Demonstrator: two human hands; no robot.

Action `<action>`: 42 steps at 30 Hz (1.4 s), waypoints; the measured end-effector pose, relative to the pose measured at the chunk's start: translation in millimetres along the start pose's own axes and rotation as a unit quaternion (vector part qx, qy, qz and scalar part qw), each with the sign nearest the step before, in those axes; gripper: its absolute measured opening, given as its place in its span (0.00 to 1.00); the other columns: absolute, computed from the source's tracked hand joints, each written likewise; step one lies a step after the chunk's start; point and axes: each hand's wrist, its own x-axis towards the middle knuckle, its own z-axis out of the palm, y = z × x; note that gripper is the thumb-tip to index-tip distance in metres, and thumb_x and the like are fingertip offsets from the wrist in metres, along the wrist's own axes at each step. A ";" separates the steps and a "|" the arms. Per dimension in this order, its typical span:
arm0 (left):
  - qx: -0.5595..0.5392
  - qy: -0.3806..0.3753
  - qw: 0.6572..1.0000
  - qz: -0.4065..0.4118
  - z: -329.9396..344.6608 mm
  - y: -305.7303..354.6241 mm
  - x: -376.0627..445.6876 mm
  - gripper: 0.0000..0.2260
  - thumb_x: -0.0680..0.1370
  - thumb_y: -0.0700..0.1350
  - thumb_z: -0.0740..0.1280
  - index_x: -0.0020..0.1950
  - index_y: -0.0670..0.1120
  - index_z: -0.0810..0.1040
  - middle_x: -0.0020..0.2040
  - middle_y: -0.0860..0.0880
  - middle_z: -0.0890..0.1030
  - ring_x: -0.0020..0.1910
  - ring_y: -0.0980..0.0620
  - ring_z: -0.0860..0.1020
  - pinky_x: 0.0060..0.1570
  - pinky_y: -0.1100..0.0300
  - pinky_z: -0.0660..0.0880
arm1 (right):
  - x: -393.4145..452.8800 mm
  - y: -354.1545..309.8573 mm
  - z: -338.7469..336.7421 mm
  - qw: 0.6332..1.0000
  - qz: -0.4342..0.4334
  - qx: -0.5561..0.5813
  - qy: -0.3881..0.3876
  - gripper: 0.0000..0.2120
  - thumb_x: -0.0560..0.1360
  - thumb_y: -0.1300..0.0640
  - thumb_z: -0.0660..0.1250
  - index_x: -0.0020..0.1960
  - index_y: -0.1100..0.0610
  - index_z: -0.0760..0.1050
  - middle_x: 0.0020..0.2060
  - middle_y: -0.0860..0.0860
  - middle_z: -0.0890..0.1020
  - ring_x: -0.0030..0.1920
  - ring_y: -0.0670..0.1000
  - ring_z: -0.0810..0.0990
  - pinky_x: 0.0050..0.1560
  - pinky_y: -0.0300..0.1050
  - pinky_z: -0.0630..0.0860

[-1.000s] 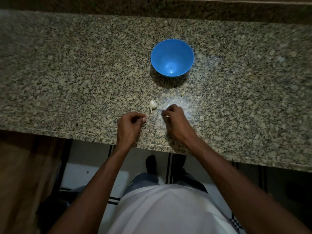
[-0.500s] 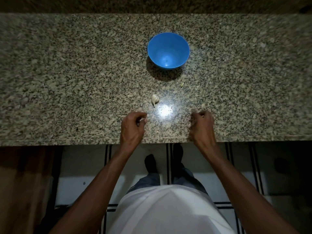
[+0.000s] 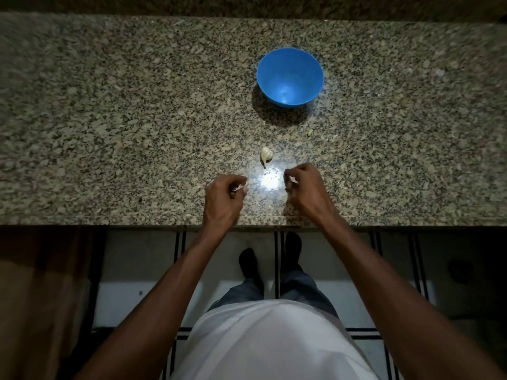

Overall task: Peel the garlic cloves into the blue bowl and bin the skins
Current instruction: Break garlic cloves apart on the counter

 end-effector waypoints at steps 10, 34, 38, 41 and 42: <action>0.009 -0.014 1.000 0.003 -0.5 -0.4 -0.5 0.09 0.78 0.38 0.75 0.57 0.43 0.86 0.55 0.48 0.84 0.51 0.54 0.83 0.46 0.75 0.76 | -34.9 -14.6 13.7 0.983 -0.161 -0.050 -0.077 0.06 0.83 0.56 0.64 0.53 0.58 0.75 0.49 0.53 0.77 0.43 0.48 0.78 0.41 0.47 0.80; -0.084 0.011 0.991 -0.107 12.3 9.1 -5.8 0.03 0.77 0.41 0.76 0.51 0.46 0.87 0.47 0.52 0.87 0.45 0.57 0.85 0.43 0.65 0.82 | 9.7 -17.1 7.0 0.947 0.141 0.288 0.033 0.06 0.80 0.61 0.68 0.50 0.54 0.83 0.45 0.52 0.87 0.45 0.52 0.86 0.44 0.44 0.84; -0.215 0.057 0.957 -0.184 1.6 12.9 -11.8 0.04 0.77 0.37 0.76 0.51 0.38 0.87 0.46 0.46 0.88 0.43 0.53 0.86 0.41 0.59 0.83 | 18.9 -47.2 -1.8 0.877 0.156 0.448 -0.078 0.04 0.82 0.62 0.70 0.53 0.57 0.83 0.46 0.56 0.86 0.49 0.54 0.86 0.52 0.52 0.83; -0.268 0.087 0.934 -0.219 -12.4 9.9 -16.0 0.06 0.76 0.37 0.77 0.52 0.38 0.87 0.47 0.43 0.88 0.47 0.45 0.87 0.47 0.53 0.85 | 25.2 -72.5 0.7 0.847 0.140 0.492 -0.145 0.04 0.81 0.66 0.69 0.55 0.63 0.82 0.45 0.58 0.85 0.48 0.54 0.86 0.56 0.51 0.84; -0.282 0.103 0.924 -0.235 -16.7 9.2 -19.5 0.06 0.76 0.37 0.77 0.53 0.38 0.87 0.48 0.43 0.88 0.49 0.43 0.87 0.49 0.51 0.85 | 25.7 -79.2 3.6 0.841 0.135 0.497 -0.166 0.05 0.81 0.67 0.69 0.56 0.65 0.82 0.45 0.59 0.85 0.48 0.54 0.86 0.56 0.50 0.84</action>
